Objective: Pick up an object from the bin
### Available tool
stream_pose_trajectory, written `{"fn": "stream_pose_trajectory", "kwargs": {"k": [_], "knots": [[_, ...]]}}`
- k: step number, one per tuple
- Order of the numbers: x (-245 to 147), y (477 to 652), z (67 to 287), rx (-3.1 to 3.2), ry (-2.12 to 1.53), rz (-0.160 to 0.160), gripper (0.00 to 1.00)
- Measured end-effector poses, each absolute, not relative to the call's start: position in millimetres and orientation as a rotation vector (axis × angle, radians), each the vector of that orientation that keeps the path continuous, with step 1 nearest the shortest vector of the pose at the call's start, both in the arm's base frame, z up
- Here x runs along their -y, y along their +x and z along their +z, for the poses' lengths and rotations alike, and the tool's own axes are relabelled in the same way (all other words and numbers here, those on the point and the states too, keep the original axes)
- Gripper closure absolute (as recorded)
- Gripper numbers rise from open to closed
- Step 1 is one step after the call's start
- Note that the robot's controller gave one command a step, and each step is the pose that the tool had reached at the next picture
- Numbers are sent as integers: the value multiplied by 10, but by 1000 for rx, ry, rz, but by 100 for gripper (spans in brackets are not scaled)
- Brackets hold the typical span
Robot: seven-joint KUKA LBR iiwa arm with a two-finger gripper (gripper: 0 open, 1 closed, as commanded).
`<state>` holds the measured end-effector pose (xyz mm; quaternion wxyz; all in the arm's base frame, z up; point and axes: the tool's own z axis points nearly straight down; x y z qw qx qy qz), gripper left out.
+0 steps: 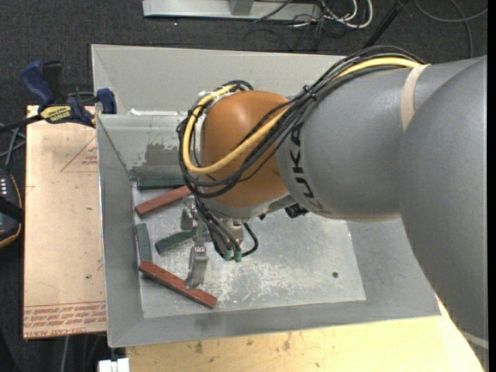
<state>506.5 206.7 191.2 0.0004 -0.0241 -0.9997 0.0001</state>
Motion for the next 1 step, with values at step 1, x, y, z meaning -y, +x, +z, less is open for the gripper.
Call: {"fn": "stream_pose_trajectory", "kwargs": {"k": [1], "knots": [[-2029, 5329, 1505, 3151, -41, -7, 0]]}}
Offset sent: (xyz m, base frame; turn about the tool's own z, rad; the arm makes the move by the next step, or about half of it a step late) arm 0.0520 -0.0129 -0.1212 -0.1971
